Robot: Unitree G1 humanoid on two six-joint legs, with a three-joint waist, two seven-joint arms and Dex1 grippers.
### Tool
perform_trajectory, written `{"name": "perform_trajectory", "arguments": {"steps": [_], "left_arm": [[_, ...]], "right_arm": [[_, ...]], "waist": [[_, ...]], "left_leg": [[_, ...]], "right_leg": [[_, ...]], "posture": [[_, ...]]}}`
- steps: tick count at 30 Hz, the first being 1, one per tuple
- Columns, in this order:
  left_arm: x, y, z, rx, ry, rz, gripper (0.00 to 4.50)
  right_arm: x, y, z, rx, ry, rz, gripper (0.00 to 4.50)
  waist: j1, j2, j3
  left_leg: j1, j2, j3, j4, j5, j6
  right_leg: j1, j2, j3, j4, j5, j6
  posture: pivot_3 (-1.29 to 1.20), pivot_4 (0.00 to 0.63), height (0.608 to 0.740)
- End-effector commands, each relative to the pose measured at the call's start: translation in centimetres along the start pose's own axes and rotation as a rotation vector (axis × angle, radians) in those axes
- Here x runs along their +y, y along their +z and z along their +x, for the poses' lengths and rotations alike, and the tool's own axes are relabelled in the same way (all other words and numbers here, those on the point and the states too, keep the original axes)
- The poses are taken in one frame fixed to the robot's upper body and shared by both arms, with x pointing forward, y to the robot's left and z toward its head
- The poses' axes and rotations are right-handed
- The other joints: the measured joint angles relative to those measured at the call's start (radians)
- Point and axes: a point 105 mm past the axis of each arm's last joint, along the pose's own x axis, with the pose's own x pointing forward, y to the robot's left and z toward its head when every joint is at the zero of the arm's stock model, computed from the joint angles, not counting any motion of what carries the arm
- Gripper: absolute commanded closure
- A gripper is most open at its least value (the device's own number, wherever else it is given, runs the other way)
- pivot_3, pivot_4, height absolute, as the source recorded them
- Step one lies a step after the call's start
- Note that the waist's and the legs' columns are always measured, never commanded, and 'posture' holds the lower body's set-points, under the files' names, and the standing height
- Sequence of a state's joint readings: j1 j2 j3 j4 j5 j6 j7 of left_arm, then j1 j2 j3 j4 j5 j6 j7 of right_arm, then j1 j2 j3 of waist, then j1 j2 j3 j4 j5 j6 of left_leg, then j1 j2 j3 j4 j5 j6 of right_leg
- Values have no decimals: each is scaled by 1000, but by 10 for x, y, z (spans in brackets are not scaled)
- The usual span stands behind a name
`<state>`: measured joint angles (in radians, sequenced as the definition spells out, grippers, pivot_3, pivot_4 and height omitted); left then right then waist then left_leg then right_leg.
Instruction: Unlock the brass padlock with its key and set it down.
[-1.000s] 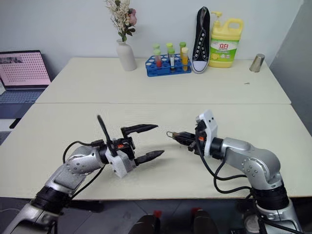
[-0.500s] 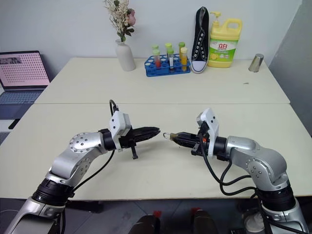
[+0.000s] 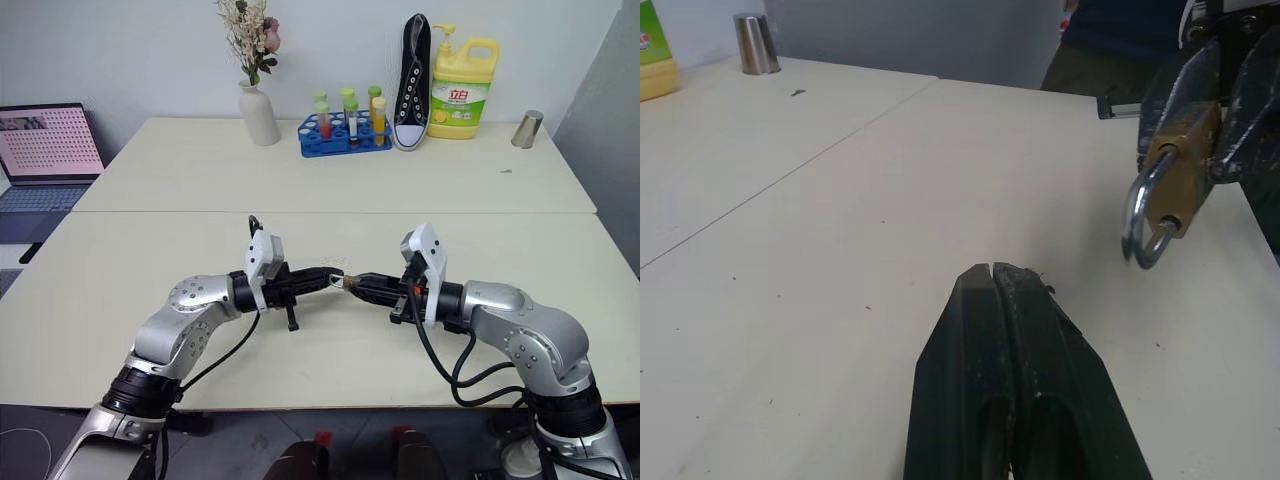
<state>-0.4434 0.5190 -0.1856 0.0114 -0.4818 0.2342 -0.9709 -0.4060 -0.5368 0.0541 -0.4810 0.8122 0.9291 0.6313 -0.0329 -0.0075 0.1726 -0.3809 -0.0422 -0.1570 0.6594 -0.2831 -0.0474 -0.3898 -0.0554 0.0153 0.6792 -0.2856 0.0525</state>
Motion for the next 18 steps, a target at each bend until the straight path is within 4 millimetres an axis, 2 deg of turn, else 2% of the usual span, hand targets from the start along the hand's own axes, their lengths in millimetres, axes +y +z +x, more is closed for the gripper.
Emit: {"name": "perform_trajectory", "arguments": {"steps": [1,18], "left_arm": [[-1,15,-1,-57,5,22,4500],[-16,23,0,-92,-14,17,4500]], "right_arm": [[9,8,-1,-33,34,-31,4355],[5,4,-1,-14,21,-23,4355]], "waist": [[0,0,0],[1,0,0]], "left_leg": [[0,0,0,0,0,0],[0,0,-1,0,0,0]], "right_leg": [[0,0,0,0,0,0],[0,0,0,0,0,0]], "posture": [[0,150,740],[0,150,740]]}}
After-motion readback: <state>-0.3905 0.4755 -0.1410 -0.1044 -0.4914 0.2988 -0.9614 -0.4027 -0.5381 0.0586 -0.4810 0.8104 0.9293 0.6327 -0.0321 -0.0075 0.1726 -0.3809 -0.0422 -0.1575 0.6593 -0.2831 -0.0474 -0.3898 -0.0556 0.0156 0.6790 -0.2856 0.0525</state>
